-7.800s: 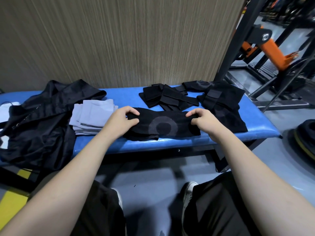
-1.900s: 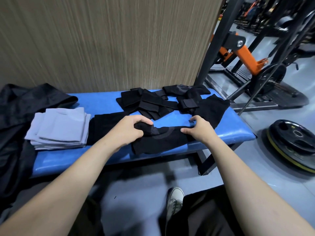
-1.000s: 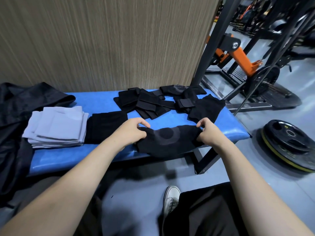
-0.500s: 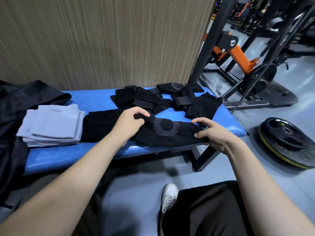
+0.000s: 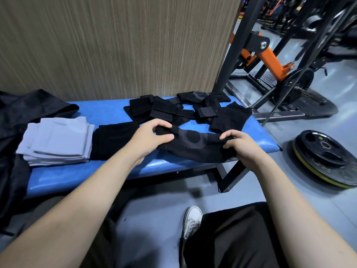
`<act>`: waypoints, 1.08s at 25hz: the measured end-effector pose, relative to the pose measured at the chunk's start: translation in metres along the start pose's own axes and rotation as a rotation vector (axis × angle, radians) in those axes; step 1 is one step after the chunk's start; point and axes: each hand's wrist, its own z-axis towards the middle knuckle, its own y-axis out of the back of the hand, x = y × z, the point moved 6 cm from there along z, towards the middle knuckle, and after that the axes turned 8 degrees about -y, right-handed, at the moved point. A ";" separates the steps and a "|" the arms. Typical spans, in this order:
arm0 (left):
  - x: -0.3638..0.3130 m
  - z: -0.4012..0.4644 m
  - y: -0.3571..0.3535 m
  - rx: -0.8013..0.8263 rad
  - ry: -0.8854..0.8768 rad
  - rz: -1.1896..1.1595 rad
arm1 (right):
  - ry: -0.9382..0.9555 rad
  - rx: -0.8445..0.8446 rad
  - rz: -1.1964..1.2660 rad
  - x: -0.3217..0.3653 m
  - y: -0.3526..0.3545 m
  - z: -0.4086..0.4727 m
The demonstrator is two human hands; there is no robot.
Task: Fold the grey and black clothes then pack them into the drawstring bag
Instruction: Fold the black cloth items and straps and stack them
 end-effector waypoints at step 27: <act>0.015 -0.005 -0.018 0.245 0.118 0.287 | 0.465 0.093 -0.497 0.058 -0.125 -0.026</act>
